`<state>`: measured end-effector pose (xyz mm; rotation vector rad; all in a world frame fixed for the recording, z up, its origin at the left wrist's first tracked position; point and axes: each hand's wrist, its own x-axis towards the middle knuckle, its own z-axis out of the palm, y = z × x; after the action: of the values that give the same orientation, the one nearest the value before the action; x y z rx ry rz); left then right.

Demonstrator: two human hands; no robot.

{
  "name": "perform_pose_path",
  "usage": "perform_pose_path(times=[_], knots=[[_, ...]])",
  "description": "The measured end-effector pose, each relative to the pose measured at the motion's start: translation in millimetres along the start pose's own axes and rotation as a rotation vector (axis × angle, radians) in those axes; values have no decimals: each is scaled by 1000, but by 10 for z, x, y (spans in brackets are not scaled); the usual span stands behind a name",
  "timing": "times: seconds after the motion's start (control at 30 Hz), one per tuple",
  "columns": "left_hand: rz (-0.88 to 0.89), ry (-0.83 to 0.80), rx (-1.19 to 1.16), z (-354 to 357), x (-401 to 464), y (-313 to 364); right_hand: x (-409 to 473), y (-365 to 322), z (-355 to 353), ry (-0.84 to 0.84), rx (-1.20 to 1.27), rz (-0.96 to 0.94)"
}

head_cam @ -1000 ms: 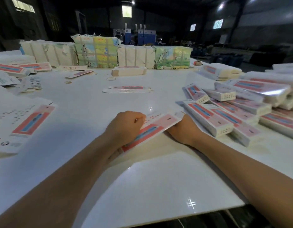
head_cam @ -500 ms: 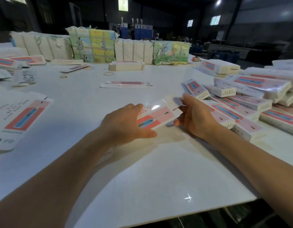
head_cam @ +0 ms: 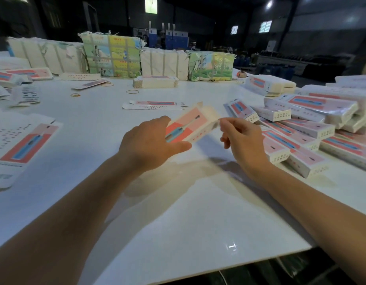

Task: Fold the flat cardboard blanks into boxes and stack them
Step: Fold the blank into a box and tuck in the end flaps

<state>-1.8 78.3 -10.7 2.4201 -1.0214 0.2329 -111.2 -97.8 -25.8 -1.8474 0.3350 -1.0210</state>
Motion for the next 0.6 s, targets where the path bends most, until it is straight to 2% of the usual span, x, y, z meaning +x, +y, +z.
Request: perform_pose_path(times=[0.07, 0.17, 0.37, 0.47, 0.6], knots=[[30, -25, 21, 24, -20, 33, -63, -61, 65, -74, -36, -54], [61, -40, 55, 46, -30, 69, -101, -103, 84, -82, -120, -100], [107, -81, 51, 69, -53, 91, -77, -57, 52, -106, -60, 41], [126, -94, 67, 57, -73, 111, -37, 3, 41, -178, -45, 149], [145, -119, 110, 41, -92, 129, -33, 26, 55, -235, -127, 102]])
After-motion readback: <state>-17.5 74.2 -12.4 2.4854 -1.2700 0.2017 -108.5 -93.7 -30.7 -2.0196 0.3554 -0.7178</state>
